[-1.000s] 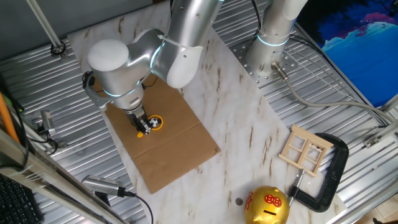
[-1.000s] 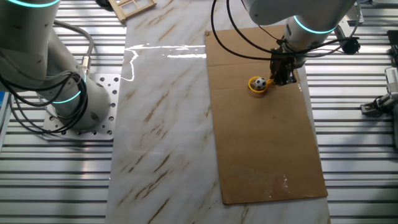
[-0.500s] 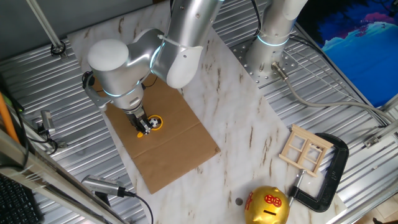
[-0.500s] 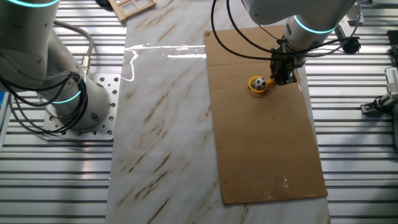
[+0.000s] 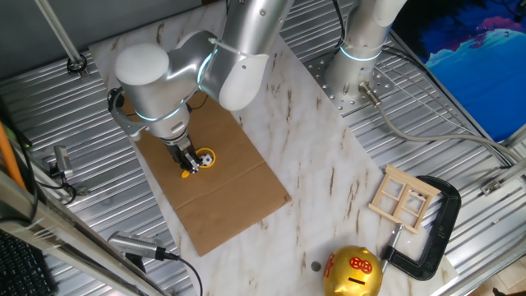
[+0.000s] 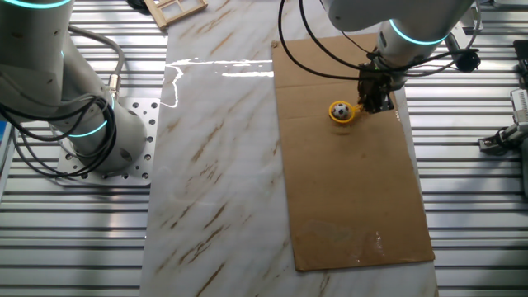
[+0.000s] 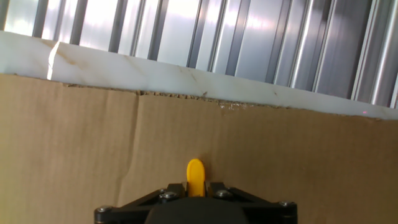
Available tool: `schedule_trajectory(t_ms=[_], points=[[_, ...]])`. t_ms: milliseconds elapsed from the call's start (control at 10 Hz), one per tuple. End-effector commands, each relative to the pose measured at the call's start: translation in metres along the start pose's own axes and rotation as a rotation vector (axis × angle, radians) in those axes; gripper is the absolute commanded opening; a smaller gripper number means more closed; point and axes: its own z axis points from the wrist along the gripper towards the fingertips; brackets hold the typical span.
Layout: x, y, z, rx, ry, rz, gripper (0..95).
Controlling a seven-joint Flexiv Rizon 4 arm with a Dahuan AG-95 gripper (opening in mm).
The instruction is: Remove the bubble ring from the ball
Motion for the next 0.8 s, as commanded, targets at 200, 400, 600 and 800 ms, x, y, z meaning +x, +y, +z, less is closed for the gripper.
schedule_trajectory(t_ms=[200,400,600,800], points=[[0.0007,0.0009,-0.0012,-0.001,0.0,-0.001,0.0],[0.0008,0.001,-0.0015,-0.002,-0.001,-0.001,0.0],[0.0014,0.0015,-0.0026,-0.003,-0.001,-0.001,0.0],[0.0018,0.0016,-0.0038,-0.004,-0.001,0.0,0.0]])
